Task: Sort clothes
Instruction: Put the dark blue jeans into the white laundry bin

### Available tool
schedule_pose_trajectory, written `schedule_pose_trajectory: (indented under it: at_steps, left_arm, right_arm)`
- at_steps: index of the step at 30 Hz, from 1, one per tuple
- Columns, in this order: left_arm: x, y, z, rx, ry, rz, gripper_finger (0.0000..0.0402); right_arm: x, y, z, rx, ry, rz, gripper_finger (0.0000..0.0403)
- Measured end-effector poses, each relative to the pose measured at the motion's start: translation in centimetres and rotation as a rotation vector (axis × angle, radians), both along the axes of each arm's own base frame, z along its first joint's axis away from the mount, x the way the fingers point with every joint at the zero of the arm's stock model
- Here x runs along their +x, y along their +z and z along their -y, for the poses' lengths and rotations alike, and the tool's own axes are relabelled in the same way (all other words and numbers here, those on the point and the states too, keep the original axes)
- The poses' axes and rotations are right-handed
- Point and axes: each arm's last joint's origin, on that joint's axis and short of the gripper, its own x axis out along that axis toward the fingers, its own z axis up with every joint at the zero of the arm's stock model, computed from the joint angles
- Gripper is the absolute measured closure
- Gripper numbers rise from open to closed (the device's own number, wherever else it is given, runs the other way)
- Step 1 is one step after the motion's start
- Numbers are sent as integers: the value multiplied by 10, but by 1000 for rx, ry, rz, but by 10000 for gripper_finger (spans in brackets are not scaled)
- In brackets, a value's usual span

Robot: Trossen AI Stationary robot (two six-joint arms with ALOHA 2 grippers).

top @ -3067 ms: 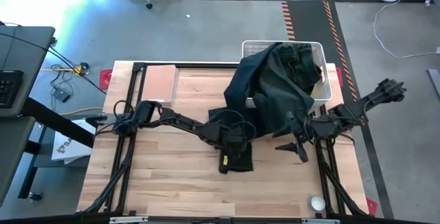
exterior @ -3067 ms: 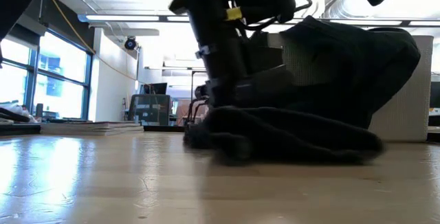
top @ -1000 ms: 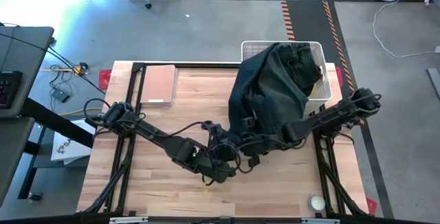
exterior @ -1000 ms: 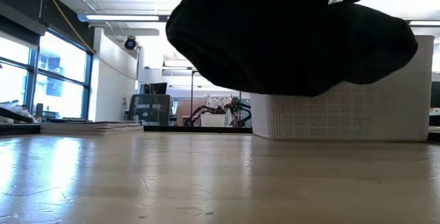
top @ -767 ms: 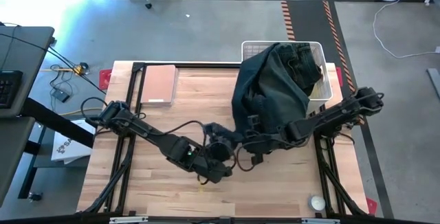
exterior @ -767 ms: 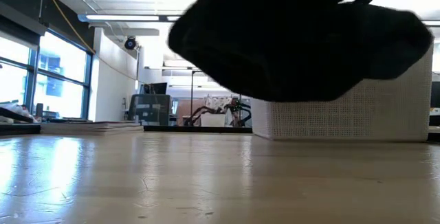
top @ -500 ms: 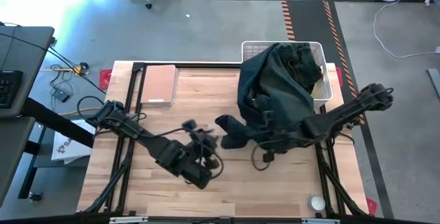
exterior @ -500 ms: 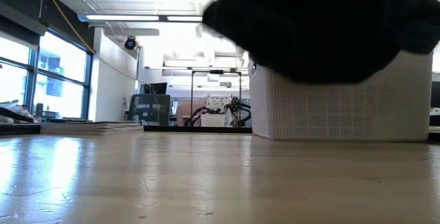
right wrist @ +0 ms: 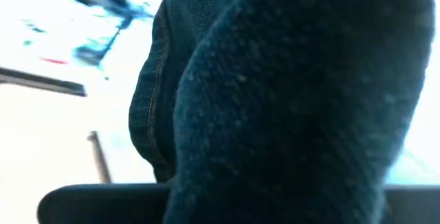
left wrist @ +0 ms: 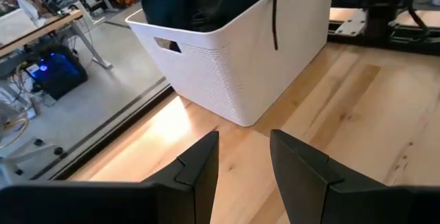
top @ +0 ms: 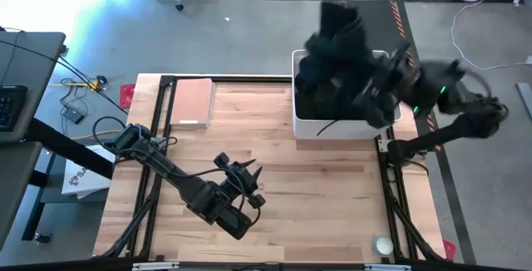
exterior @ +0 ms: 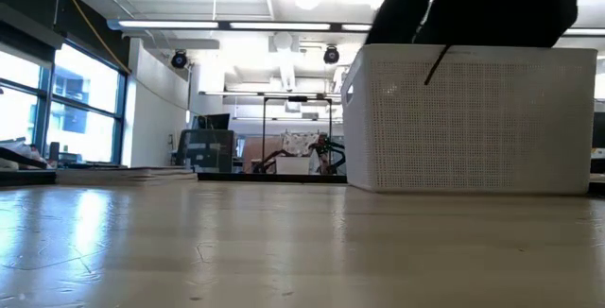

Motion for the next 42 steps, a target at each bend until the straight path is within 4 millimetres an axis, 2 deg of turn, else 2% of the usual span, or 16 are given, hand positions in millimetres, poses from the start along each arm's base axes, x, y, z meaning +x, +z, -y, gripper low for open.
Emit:
schedule_pose_trajectory:
  at_steps: [3, 6, 9, 13, 19, 22, 27, 34, 38, 42]
  left_arm:
    - [2, -5, 0, -9, 1, 16, 273]
    - [3, -7, 0, -14, 2, 21, 273]
    - [3, -6, 1, -17, 2, 29, 273]
    - [3, -6, 1, -11, 4, 33, 273]
    - [3, -7, 1, -24, -2, 24, 273]
    - [3, -7, 2, -24, -4, 24, 273]
    - [3, -7, 2, -25, -4, 26, 273]
    - [3, -7, 2, -29, -3, 30, 273]
    - [3, -7, 2, -31, -2, 31, 273]
    - [3, -7, 2, -32, -2, 32, 273]
  right_arm:
    - [-13, 8, 25, 0, -54, 26, 370]
    - [-15, -7, 48, 101, -95, -57, 370]
    - [-7, -35, 74, 336, -85, -166, 370]
    - [8, -86, 112, 593, -160, -352, 370]
    - [10, -146, 155, 942, -225, -519, 370]
    - [11, -170, 168, 1079, -219, -566, 370]
    - [18, -212, 192, 1205, -270, -648, 370]
    - [34, -264, 210, 1262, -259, -745, 370]
    - [39, -277, 213, 1235, -239, -761, 370]
    - [41, -281, 216, 1202, -221, -751, 370]
